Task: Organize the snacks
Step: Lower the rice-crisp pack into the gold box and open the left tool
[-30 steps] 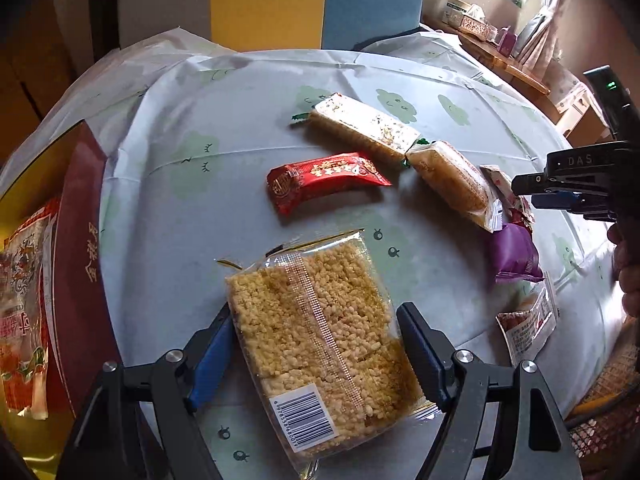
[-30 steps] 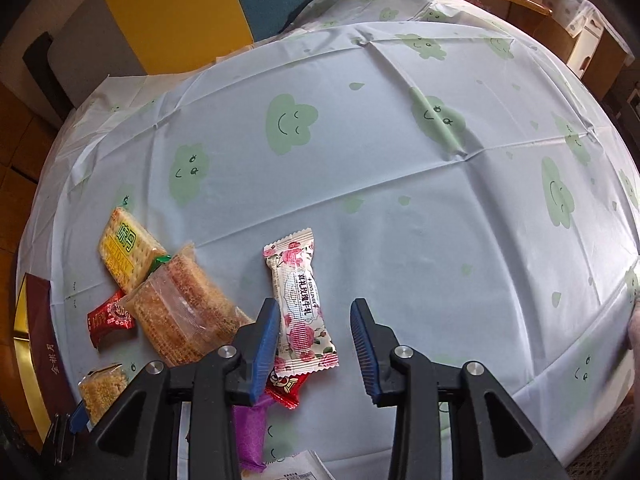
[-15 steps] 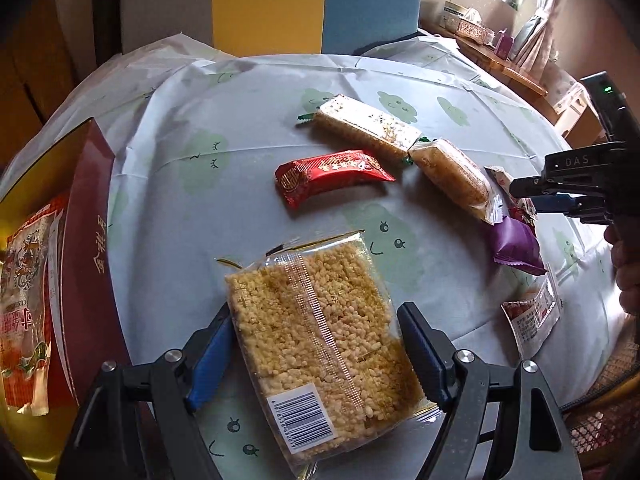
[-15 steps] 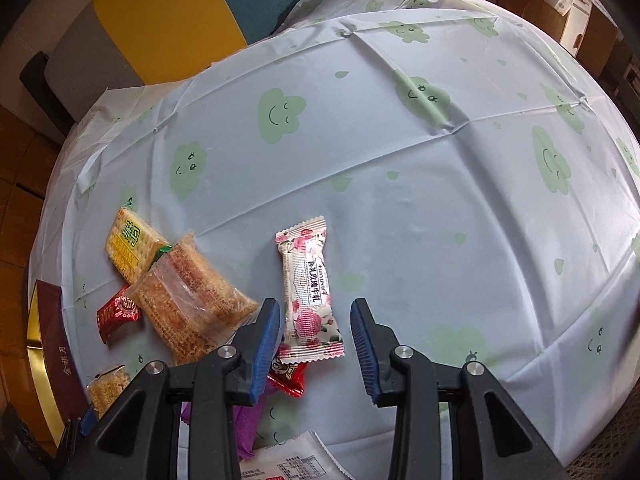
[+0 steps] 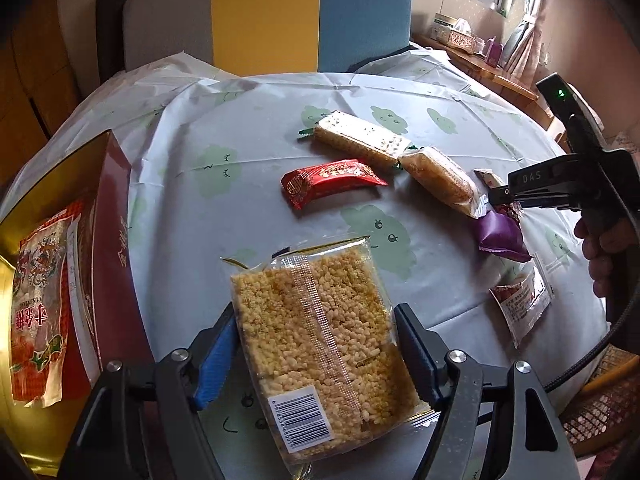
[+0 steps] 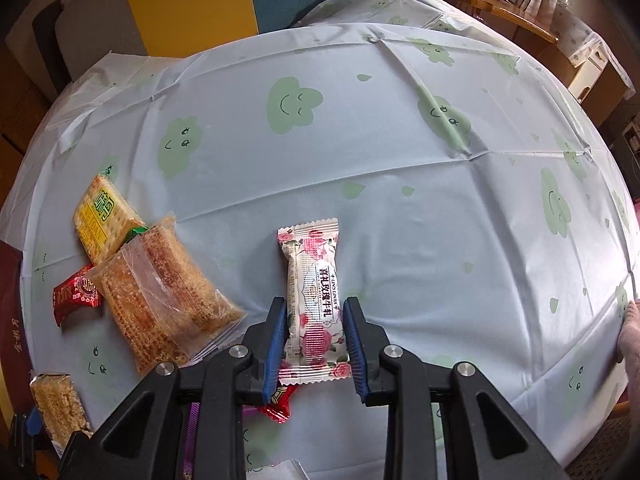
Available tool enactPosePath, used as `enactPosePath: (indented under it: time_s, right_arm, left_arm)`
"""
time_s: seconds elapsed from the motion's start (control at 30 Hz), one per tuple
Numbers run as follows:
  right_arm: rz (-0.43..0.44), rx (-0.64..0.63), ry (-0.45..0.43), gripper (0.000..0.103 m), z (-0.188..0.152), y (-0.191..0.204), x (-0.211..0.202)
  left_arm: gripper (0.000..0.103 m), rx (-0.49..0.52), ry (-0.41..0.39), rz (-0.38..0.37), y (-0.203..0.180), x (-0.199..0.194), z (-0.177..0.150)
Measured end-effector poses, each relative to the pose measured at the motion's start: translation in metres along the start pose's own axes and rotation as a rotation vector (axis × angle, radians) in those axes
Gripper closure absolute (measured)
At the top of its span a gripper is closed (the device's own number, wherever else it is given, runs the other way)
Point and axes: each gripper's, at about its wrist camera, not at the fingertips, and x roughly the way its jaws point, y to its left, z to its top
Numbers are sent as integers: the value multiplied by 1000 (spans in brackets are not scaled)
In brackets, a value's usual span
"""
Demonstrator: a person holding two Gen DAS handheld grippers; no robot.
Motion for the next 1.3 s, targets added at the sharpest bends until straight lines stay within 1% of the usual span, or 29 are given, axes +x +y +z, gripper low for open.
enactPosePath:
  time_s: [0.07, 0.2, 0.3, 0.37, 0.47, 0.57, 0.63, 0.7, 0.77, 0.87, 0.9, 1.07, 1.17, 1.3]
  right_arm:
    - [-8, -8, -3, 74, 0, 1, 0]
    - [-21, -31, -12, 74, -2, 11, 1]
    - [-28, -41, -16, 74, -2, 17, 4]
    - [-35, -51, -19, 74, -3, 20, 4]
    - [-40, -60, -23, 74, -4, 23, 2]
    - [-46, -66, -24, 74, -4, 26, 2]
    - [-50, -72, -26, 74, -5, 28, 2]
    - [-49, -72, -26, 74, -5, 29, 1]
    - [-49, -73, -26, 74, -5, 29, 1]
    - [-48, -72, -28, 74, -5, 28, 1]
    - [-48, -74, -29, 74, -5, 28, 1]
    - [-49, -76, -31, 74, -5, 28, 0]
    - [-50, -76, -32, 74, -5, 28, 0]
    - [-50, -71, -38, 75, -5, 27, -2]
  left_arm:
    - [28, -25, -32, -27, 5, -11, 3]
    - [28, -87, -94, -42, 25, -42, 12]
    - [28, -148, -141, -15, 51, -64, 17]
    - [28, -200, -156, 16, 75, -74, 18]
    - [28, -286, -140, 79, 114, -78, 13]
    - [28, -350, -122, 148, 148, -77, 1]
    - [28, -391, -90, 161, 167, -71, -5]
    - [27, -415, -64, 175, 177, -65, -14]
    - [27, -433, -49, 200, 182, -59, -20]
    - [27, -470, -19, 184, 188, -50, -30]
    - [27, -480, -13, 191, 189, -49, -32]
    - [28, -454, -29, 235, 186, -53, -38]
    - [28, -435, -54, 286, 180, -62, -41]
    - [28, -434, -85, 319, 175, -73, -43]
